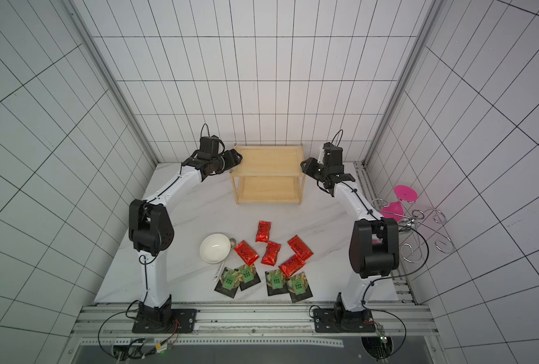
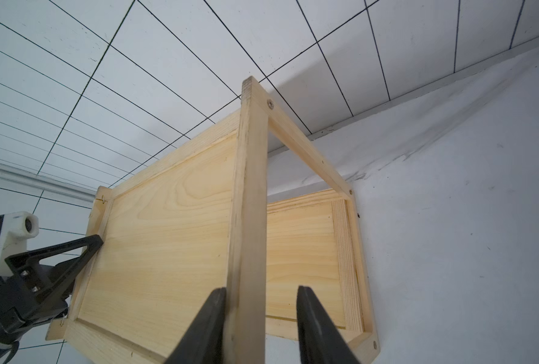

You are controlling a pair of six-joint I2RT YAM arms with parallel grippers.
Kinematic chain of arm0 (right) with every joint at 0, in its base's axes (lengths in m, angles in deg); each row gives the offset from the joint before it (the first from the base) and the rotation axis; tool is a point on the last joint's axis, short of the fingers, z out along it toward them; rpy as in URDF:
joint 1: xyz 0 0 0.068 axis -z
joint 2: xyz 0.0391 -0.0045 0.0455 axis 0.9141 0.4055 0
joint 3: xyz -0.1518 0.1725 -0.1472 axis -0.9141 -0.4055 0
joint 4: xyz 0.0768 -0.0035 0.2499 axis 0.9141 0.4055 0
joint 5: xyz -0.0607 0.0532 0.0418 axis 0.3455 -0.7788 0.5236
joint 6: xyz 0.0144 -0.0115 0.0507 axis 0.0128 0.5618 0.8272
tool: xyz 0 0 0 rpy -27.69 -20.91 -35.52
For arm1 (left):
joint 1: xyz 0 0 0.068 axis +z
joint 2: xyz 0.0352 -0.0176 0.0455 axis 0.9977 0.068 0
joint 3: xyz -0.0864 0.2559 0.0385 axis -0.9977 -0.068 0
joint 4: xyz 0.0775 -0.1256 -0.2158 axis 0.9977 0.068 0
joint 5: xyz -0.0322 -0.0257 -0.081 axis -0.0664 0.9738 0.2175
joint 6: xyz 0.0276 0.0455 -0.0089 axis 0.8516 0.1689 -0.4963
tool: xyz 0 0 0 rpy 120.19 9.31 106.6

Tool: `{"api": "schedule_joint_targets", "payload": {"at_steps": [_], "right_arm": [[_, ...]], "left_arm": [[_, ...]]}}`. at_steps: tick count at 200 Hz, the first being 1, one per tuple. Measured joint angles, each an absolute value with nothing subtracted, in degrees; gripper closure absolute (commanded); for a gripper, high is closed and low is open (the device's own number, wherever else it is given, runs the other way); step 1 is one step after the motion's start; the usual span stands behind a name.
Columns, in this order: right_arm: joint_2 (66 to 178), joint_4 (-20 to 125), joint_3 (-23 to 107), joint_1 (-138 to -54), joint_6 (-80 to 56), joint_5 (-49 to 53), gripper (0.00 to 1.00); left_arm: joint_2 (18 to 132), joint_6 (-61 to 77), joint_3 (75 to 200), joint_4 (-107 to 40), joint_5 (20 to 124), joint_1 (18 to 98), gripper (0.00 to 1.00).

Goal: Place the tea bags on the shelf by color
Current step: Move the shelf to the center of the board.

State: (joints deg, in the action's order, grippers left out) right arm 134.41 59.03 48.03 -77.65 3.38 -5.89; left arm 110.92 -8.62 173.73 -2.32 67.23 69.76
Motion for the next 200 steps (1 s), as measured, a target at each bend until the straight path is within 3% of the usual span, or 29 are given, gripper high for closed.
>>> {"api": "schedule_joint_targets", "payload": {"at_steps": [13, 54, 90, 114, 154, 200], "right_arm": [[133.8, 60.21, 48.05, -77.67, 2.71, -4.64, 0.51], [128.44, 66.07, 47.81, -77.52, 0.78, 0.93, 0.48], [115.22, 69.04, 39.16, -78.77, 0.52, 8.67, 0.45], [106.85, 70.79, 30.28, -82.04, 1.13, 13.04, 0.46], [104.01, 75.36, 17.74, -88.97, 0.04, 14.55, 0.48], [101.89, 80.14, 4.82, -94.63, 1.59, 13.06, 0.48]], "left_arm": [[109.67, -7.17, 173.55, -1.36, 64.61, 70.16, 0.07], [100.84, -4.05, 169.55, 1.48, 57.18, 70.68, 0.07], [85.69, -3.68, 153.68, 0.57, 53.16, 67.45, 0.08], [78.72, -3.96, 144.94, 0.7, 49.83, 60.63, 0.08], [76.75, -4.99, 136.11, 1.22, 47.3, 48.41, 0.09], [77.69, -7.11, 134.43, 1.92, 50.62, 47.05, 0.11]]}}
